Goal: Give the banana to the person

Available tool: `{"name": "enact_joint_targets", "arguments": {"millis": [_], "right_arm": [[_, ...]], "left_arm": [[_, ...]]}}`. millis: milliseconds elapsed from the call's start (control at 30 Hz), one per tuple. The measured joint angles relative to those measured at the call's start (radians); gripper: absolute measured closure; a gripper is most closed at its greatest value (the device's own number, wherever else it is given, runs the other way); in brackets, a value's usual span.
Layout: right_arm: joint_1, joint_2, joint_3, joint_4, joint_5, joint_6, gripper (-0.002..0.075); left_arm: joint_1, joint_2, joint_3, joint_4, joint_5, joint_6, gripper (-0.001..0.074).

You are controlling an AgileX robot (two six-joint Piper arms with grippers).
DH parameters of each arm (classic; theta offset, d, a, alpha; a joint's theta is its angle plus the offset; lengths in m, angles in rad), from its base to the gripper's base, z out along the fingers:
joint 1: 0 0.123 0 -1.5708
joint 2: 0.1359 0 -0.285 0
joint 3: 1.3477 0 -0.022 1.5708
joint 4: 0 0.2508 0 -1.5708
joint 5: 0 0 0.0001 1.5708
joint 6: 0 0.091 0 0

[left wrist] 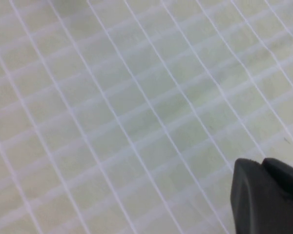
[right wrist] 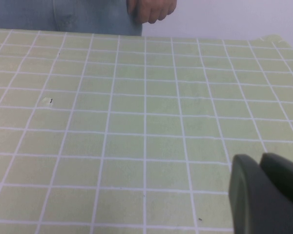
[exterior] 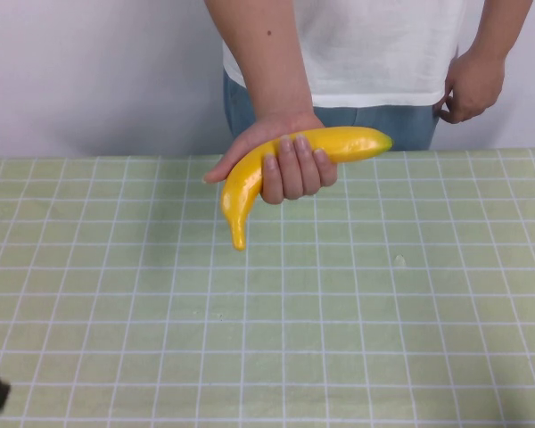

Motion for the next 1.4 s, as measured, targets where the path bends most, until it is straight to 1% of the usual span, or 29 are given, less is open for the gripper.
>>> {"name": "enact_joint_targets", "arguments": {"millis": [33,100,200,267,367,467,667,767,967,1400], "right_arm": [[0.0,0.0,0.0,0.0,0.0,0.0,0.0733],[0.0,0.0,0.0,0.001,0.0,0.0,0.0733],[0.0,0.0,0.0,0.001,0.0,0.0,0.0733],[0.0,0.0,0.0,0.001,0.0,0.0,0.0733],[0.0,0.0,0.0,0.001,0.0,0.0,0.0733],[0.0,0.0,0.0,0.001,0.0,0.0,0.0733],[0.0,0.0,0.0,0.001,0.0,0.0,0.0733],[0.0,0.0,0.0,0.001,0.0,0.0,0.0733],[0.0,0.0,0.0,0.001,0.0,0.0,0.0733],[0.0,0.0,0.0,0.001,0.0,0.0,0.0733]], "left_arm": [[0.002,-0.009,0.009,0.022,-0.035,0.0,0.0737],[0.017,-0.036,0.039,0.044,-0.161,0.002,0.0736],[0.059,-0.099,0.12,0.057,-0.43,0.002,0.0737],[0.097,-0.162,0.208,0.061,-0.652,0.002,0.0737],[0.165,-0.267,0.355,0.072,-0.923,-0.003,0.0737],[0.236,-0.385,0.496,0.1,-1.043,-0.009,0.0738],[0.379,-0.562,0.688,0.108,-1.009,-0.019,0.0738],[0.409,-0.59,0.776,0.108,-0.975,-0.049,0.0738],[0.414,-0.594,0.808,0.108,-0.786,-0.144,0.0738],[0.414,-0.596,0.806,0.108,-0.774,-0.162,0.0738]]}}
